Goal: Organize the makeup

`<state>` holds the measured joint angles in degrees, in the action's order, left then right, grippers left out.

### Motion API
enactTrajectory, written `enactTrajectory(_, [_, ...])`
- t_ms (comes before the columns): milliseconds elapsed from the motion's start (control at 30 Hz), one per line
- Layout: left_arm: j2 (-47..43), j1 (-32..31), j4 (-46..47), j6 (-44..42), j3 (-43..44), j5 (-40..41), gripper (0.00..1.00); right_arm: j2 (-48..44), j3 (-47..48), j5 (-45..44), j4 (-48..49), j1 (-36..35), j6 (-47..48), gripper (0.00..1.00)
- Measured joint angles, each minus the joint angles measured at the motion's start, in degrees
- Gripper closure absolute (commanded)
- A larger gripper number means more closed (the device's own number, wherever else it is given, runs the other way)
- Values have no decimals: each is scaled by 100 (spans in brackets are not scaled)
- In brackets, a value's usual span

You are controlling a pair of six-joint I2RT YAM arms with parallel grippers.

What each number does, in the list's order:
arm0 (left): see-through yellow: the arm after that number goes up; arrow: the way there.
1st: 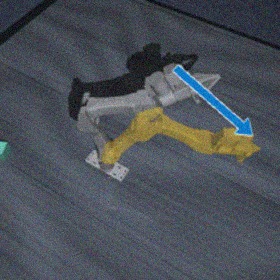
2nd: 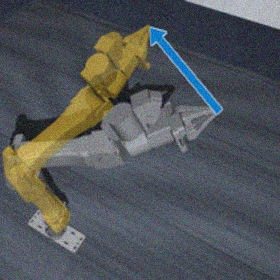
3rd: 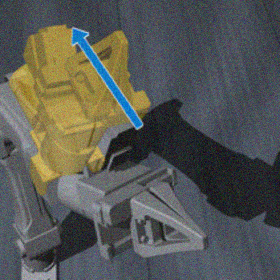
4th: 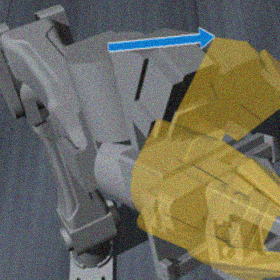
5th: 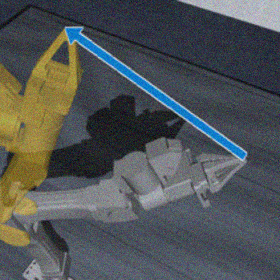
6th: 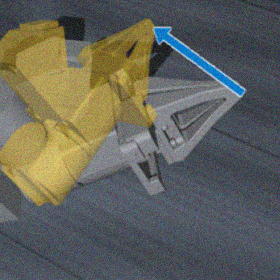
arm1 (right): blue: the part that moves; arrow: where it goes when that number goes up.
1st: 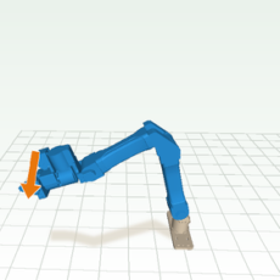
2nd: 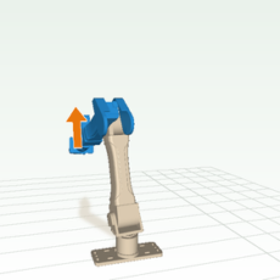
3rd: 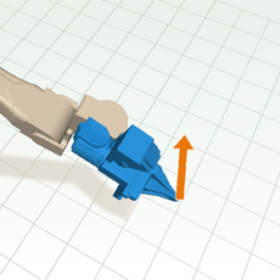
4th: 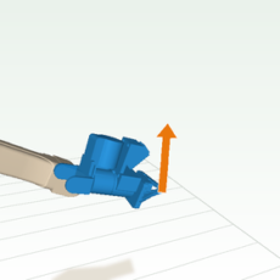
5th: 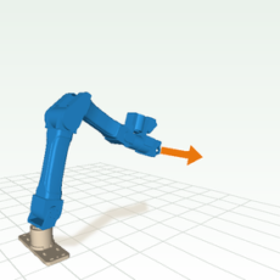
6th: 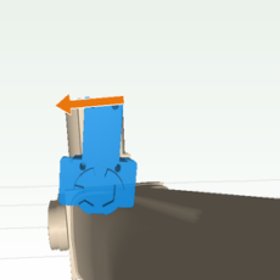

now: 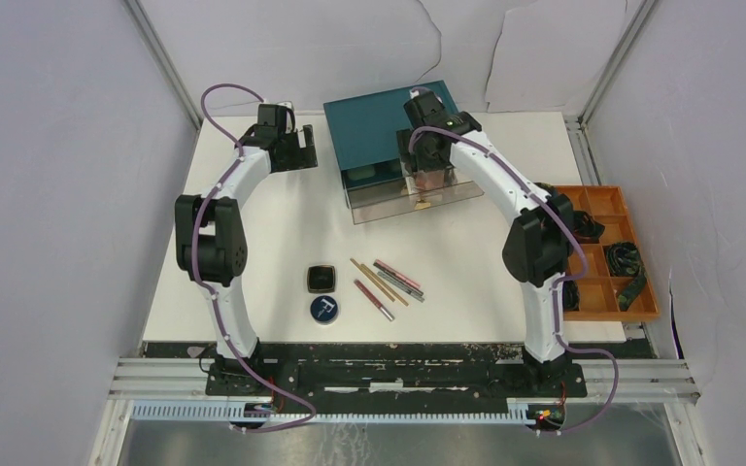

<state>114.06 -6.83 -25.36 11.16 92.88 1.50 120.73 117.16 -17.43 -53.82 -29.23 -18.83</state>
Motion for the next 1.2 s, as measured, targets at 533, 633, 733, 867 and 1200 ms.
enactTrajectory(533, [0, 402, -37, 59, 7, 83, 1, -597, 94, -7, -192, -2476, -452, 0])
enactTrajectory(633, [-20, 623, -70, 146, 7, 103, 1, -507, -120, 184, -256, -2865, -656, 0])
enactTrajectory(733, [-55, 774, -111, 186, 7, 170, 1, -385, -120, 280, -236, -3021, -817, 0])
enactTrajectory(867, [-162, 793, -197, 188, 7, 308, 1, -177, -120, 522, -157, -3150, -1091, 0])
enactTrajectory(1200, [-691, 916, -319, 413, -13, 396, 1, 1014, 15, 1049, 17, -3370, -1676, 0])
